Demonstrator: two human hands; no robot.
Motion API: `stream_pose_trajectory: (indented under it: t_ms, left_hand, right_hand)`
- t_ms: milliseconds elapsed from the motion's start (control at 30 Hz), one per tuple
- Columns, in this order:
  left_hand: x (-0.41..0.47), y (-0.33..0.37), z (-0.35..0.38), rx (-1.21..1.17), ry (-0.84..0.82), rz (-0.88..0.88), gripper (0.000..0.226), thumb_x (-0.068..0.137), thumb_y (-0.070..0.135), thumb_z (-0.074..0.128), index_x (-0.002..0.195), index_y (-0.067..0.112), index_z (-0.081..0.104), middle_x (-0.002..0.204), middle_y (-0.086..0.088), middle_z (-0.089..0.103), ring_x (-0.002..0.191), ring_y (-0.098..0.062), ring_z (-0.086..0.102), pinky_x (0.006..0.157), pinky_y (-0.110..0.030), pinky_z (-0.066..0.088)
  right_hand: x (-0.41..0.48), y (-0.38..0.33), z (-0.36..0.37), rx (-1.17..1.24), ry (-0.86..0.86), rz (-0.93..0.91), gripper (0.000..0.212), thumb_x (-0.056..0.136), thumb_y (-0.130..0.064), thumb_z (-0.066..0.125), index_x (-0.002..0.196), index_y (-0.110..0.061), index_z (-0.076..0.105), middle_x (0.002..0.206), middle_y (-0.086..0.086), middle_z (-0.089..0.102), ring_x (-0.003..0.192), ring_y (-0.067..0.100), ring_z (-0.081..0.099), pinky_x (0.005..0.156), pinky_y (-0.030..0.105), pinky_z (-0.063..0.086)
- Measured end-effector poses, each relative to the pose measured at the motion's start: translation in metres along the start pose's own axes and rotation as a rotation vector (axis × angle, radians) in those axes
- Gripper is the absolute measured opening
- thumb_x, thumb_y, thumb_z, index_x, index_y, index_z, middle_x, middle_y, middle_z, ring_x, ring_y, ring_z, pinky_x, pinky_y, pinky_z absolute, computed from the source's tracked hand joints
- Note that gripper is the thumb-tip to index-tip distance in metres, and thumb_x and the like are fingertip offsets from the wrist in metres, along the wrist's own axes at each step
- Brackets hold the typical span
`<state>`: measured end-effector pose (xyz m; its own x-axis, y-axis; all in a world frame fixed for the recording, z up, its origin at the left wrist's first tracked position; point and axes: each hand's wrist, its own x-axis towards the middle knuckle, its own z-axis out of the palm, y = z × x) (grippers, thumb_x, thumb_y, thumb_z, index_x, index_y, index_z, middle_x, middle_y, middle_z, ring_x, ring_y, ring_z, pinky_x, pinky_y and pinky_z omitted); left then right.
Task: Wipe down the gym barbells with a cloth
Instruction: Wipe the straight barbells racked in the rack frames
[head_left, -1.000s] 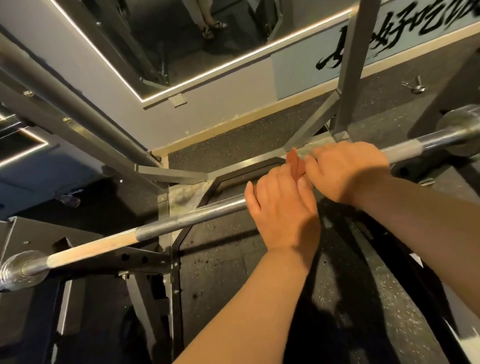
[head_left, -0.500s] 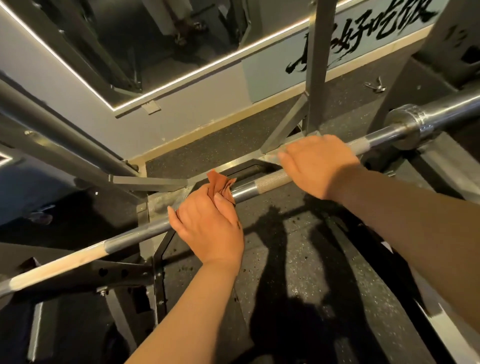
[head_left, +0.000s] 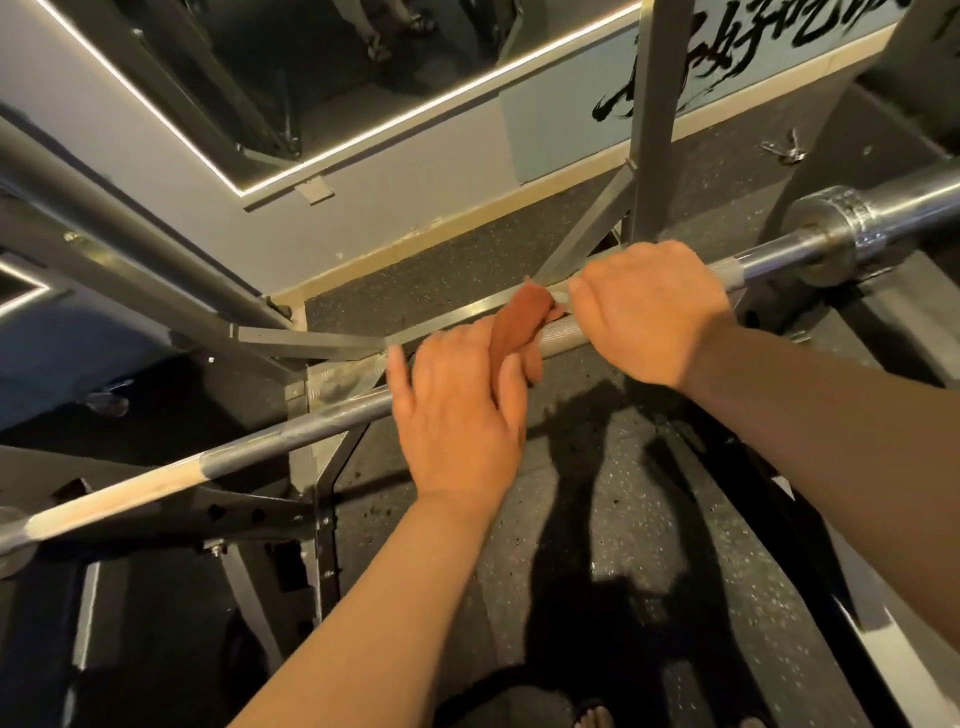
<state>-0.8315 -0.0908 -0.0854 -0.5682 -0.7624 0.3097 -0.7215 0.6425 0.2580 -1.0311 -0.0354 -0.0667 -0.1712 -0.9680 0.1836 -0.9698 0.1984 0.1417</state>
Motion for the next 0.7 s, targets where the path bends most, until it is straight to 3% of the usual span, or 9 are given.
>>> stream_pose_trajectory:
  t_ms: [100,167,300,367,467,567,700]
  left_hand:
    - [-0.004,-0.005,0.002,-0.058,0.17,-0.317,0.035,0.103,0.037,0.032,0.114,0.019,0.059,0.108,0.002,0.059,0.117,-0.025,0.053,0.125,-0.058,0.008]
    - [0.0,0.022,0.014,-0.105,0.238,-0.415,0.035,0.102,0.034,0.034,0.113,0.015,0.061,0.108,-0.001,0.058,0.118,-0.028,0.052,0.125,-0.057,0.003]
    - [0.008,0.079,0.037,-0.121,0.161,-0.175,0.041,0.104,0.036,0.03,0.127,0.017,0.058,0.117,0.003,0.061,0.124,-0.021,0.051,0.126,-0.049,0.001]
    - [0.014,0.079,0.037,-0.123,0.077,-0.078,0.04,0.104,0.034,0.03,0.13,0.017,0.057,0.121,0.004,0.061,0.126,-0.019,0.051,0.125,-0.045,0.006]
    - [0.012,0.063,0.025,-0.246,-0.02,0.046,0.043,0.106,0.029,0.029,0.143,0.016,0.046,0.137,0.004,0.055,0.135,-0.015,0.046,0.126,-0.042,0.009]
    - [0.008,0.044,0.014,-0.428,-0.069,0.068,0.053,0.103,0.019,0.032,0.154,0.009,0.031,0.158,-0.002,0.038,0.152,-0.016,0.026,0.128,-0.036,0.001]
    - [0.009,0.031,0.008,-0.47,-0.072,0.11,0.054,0.097,0.007,0.036,0.15,0.018,0.036,0.151,0.008,0.037,0.152,-0.017,0.026,0.128,-0.039,0.007]
  right_hand:
    - [-0.002,0.003,0.011,0.157,0.094,0.073,0.056,0.106,-0.038,0.014,0.081,-0.015,0.058,0.07,0.001,0.048,0.063,0.023,0.044,0.062,0.038,0.029]
    - [-0.003,0.005,0.016,0.208,0.15,0.066,0.052,0.107,-0.038,0.019,0.08,-0.015,0.058,0.07,0.003,0.054,0.063,0.024,0.044,0.062,0.039,0.03]
    - [-0.009,0.008,0.019,0.435,0.158,0.11,0.054,0.106,-0.044,0.015,0.111,-0.021,0.064,0.1,0.0,0.069,0.092,0.024,0.063,0.084,0.041,0.042]
    - [-0.01,0.003,0.013,0.612,0.182,0.14,0.054,0.106,-0.048,0.015,0.132,-0.029,0.059,0.115,-0.005,0.069,0.107,0.019,0.062,0.095,0.039,0.039]
    - [-0.013,-0.007,0.002,0.679,0.144,0.142,0.056,0.105,-0.054,0.011,0.149,-0.04,0.043,0.126,-0.009,0.065,0.117,0.015,0.057,0.104,0.038,0.033]
    - [-0.02,-0.019,-0.003,0.571,0.052,0.104,0.057,0.103,-0.061,0.011,0.155,-0.047,0.026,0.127,-0.009,0.059,0.118,0.015,0.052,0.106,0.041,0.03]
    - [-0.02,-0.024,0.003,0.424,0.027,0.132,0.053,0.098,-0.062,0.026,0.132,-0.031,0.053,0.129,-0.001,0.057,0.12,0.022,0.051,0.107,0.045,0.026]
